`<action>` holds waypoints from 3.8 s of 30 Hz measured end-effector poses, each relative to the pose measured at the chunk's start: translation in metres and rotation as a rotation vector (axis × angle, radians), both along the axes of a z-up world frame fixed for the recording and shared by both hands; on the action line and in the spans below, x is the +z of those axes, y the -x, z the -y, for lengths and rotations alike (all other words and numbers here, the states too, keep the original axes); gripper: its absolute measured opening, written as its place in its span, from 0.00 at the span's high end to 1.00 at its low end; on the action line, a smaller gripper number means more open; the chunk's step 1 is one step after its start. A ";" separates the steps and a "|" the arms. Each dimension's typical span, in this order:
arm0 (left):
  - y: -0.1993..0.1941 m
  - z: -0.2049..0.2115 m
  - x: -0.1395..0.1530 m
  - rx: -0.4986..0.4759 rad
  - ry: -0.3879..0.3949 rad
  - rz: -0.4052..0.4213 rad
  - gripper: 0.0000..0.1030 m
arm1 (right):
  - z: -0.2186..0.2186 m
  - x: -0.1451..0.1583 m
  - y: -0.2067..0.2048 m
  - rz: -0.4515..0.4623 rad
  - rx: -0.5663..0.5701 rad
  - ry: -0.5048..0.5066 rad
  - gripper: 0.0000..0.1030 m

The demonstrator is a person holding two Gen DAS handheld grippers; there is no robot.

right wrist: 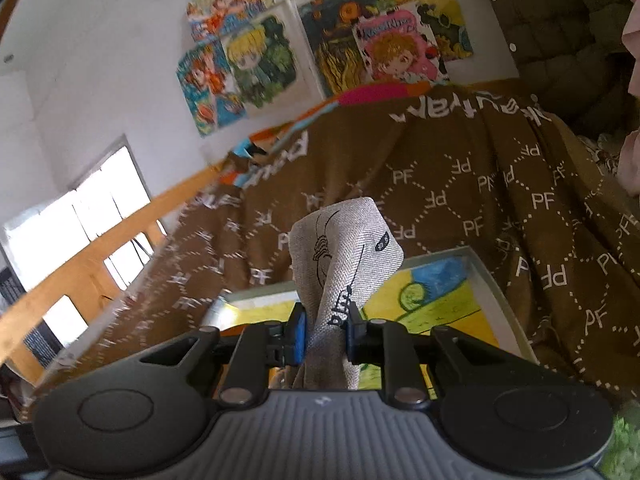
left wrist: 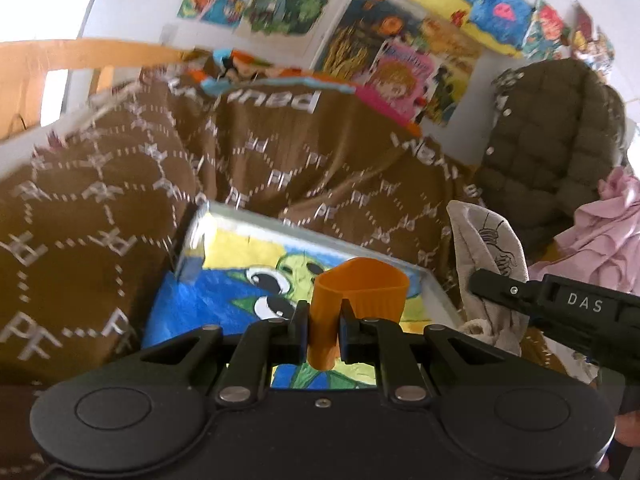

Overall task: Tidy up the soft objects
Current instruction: 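Carry the orange cup and beige pouch to the grey tray with both tools, then open both tools to drop the cup and pouch into the tray, then move both tools back over the pile of cloths and socks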

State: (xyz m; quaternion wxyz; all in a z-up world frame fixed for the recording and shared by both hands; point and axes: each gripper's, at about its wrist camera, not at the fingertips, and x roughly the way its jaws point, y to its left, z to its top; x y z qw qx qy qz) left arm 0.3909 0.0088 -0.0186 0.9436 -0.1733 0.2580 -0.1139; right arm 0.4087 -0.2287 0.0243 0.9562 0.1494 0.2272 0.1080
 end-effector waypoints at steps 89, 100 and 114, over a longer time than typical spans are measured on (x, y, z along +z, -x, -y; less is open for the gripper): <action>0.305 -0.024 0.103 0.113 -0.298 0.293 0.01 | -0.013 0.054 0.313 0.210 -0.005 0.149 0.00; 0.345 -0.035 0.064 0.059 -0.269 0.233 0.01 | -0.023 0.041 0.348 0.134 -0.041 0.223 0.00; 0.347 -0.033 0.047 -0.020 -0.288 0.144 0.01 | -0.017 0.028 0.346 -0.012 -0.070 0.224 0.00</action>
